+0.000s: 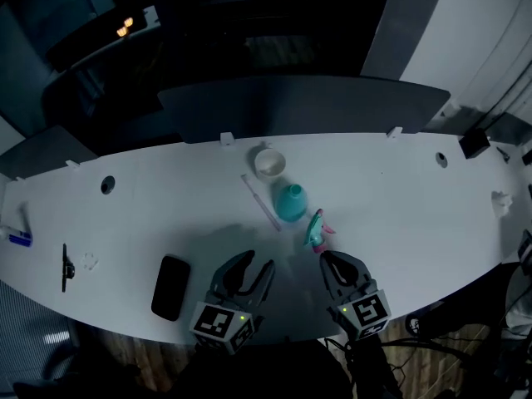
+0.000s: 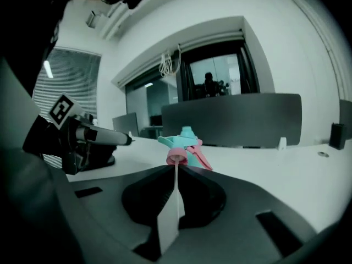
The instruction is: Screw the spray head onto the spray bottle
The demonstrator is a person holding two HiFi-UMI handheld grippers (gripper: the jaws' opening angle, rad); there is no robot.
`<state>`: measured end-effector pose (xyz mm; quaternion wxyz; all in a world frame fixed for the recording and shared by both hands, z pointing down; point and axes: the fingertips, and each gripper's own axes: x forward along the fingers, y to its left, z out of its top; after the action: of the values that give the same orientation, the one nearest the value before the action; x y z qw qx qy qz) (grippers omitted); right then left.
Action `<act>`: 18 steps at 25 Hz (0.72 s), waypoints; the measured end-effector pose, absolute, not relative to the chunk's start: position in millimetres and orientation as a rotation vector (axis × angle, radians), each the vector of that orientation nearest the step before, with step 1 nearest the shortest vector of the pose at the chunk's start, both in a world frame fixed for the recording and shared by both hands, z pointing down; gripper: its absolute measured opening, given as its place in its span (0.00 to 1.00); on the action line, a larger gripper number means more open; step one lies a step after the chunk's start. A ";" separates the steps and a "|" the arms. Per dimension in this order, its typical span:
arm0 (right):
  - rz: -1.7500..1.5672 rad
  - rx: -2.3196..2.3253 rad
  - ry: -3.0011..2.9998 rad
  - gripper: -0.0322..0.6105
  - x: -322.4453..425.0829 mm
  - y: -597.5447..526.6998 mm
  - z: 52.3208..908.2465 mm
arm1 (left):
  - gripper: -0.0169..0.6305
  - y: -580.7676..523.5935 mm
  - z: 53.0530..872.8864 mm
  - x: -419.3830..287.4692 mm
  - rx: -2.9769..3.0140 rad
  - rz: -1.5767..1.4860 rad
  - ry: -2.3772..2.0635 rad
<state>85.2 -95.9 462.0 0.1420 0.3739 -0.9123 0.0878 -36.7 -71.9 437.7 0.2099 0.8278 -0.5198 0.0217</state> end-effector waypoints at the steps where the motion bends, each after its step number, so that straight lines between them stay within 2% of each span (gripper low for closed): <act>1: 0.215 1.088 -2.675 0.09 78.9 -92.7 449.7 | 0.41 -73.1 439.3 -30.8 2.264 -0.030 -1.317; 5: 0.135 1.064 -2.760 0.09 56.7 -79.5 427.6 | 0.52 -77.7 430.8 -14.5 2.083 -0.368 -0.910; 7: 0.112 1.029 -2.775 0.09 45.1 -72.8 425.2 | 0.52 -79.1 425.7 -9.9 2.028 -0.444 -0.771; 18: 0.108 0.914 -2.815 0.09 14.4 -50.4 422.9 | 0.52 -74.4 424.2 3.7 1.984 -0.461 -0.561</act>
<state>14.4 -50.4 422.9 0.0900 0.3075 -0.9466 0.0365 3.7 -74.4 424.2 0.4920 0.8175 -0.2313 -0.1900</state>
